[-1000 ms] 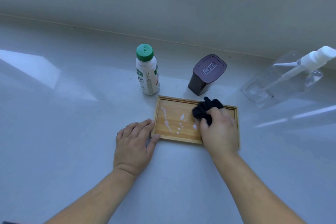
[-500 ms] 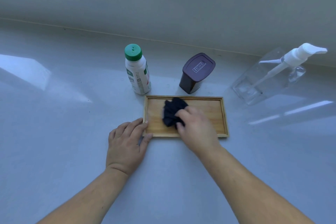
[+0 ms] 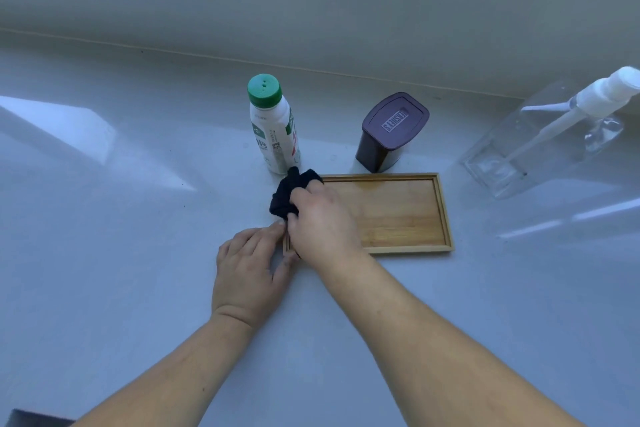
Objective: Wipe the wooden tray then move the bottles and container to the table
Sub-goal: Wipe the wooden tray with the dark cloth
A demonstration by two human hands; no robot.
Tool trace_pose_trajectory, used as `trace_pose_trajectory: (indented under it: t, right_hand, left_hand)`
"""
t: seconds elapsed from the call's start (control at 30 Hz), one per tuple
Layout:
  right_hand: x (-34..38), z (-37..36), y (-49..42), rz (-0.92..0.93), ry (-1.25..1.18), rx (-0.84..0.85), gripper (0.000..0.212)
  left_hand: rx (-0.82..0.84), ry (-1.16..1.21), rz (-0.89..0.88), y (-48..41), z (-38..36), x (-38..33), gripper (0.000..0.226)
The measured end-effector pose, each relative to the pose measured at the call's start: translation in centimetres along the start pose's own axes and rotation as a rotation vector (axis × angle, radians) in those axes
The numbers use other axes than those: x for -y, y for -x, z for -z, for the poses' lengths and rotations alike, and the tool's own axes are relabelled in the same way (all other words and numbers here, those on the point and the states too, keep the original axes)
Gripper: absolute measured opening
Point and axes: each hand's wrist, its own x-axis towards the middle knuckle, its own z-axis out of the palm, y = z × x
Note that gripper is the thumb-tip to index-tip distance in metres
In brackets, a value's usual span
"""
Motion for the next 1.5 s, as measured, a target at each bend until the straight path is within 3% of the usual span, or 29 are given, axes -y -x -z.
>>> trace_pose_trajectory:
  t: [0.2,0.3,0.47,0.63,0.77,0.93,1.1,1.23,1.33,1.5]
  right_hand:
    - [-2.2,2.1,0.7,0.219,0.080,0.289,0.020]
    - [-3.7,3.6,2.1,0.261,0.117,0.390,0.024]
    - [-8.2,6.4,5.3,0.067,0.117,0.330,0.028]
    - [-13.3,9.5,8.2,-0.329,0.164,0.136,0.029]
    - [-12.4,8.2,7.0,-0.501,0.136,0.038,0.026]
    - [-5.8,3.5,2.5,-0.322,-0.062,-0.080,0.028]
    - [-1.4,0.5,1.2,-0.018,-0.109,0.047,0.024]
    - [-4.8,2.5,3.6,0.102,-0.043,0.137,0.026]
    - [-8.9,5.1,5.5,-0.007,0.030,0.131,0.026]
    - [-14.4,8.6,5.8,-0.500,0.149,-0.010,0.028]
  left_hand:
    - [-0.031,0.002,-0.020,-0.1,0.0,-0.2,0.045]
    - [-0.032,0.005,-0.025,-0.1,0.2,-0.3,0.050]
    - [-0.035,-0.013,-0.027,0.0,0.2,-0.4,0.055]
    - [-0.019,-0.013,-0.035,-0.1,0.2,-0.5,0.054]
    - [-0.005,-0.038,-0.046,-0.1,0.4,-0.6,0.051]
    - [0.004,-0.035,-0.037,-0.1,0.4,-0.6,0.049]
    - [0.023,-0.045,-0.038,-0.1,0.2,-0.5,0.044]
    - [0.002,-0.039,-0.038,-0.1,0.1,-0.5,0.045]
    - [-0.013,-0.037,-0.043,-0.2,0.2,-0.6,0.048]
    - [0.004,-0.048,-0.043,-0.1,0.3,-0.7,0.049]
